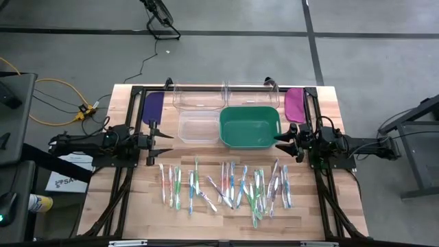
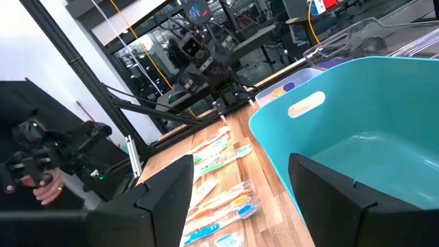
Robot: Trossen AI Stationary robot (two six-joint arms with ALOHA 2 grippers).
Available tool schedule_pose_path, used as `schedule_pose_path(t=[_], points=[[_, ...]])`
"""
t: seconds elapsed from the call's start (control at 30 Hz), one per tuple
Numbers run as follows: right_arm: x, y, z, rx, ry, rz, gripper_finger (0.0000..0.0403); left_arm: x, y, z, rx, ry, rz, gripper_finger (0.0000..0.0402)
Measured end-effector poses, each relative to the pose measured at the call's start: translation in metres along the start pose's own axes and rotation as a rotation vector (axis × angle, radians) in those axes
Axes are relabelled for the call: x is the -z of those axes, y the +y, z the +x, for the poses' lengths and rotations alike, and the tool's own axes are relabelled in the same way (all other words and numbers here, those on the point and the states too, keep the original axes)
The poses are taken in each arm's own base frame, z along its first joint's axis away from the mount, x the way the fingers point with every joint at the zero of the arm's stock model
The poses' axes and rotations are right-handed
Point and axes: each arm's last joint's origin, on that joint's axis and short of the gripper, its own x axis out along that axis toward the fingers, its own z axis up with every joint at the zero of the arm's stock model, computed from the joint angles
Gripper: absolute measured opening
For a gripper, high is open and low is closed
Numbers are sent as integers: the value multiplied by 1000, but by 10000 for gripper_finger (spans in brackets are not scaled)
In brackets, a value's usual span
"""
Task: Pick & Place Toothbrushes
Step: Put the orange toothbrush into the left transparent bin
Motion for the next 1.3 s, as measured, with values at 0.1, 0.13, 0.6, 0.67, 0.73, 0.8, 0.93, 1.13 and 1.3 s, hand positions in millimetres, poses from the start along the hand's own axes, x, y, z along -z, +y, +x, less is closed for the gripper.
schedule_pose_path(t=[0.1,0.13,0.6,0.67,0.73,0.8,0.93,1.13,1.3], points=[[0,0,0,0,0,0,233,-2,2,0,-15,57,-12,209],[0,0,0,0,-1,0,233,0,1,1,-12,88,-20,209],[0,0,0,0,-1,0,233,18,-4,19,8,419,-391,209],[0,0,0,0,0,0,233,21,-6,20,15,456,-442,209],[0,0,0,0,-1,0,233,24,-8,22,29,490,-494,209],[0,0,0,0,-1,0,233,26,-10,22,71,513,-514,209],[0,0,0,0,0,0,233,25,-13,23,232,494,-435,209],[0,0,0,0,-1,0,233,25,-17,22,343,497,-492,209],[0,0,0,0,0,0,233,24,-16,23,258,523,-696,209]])
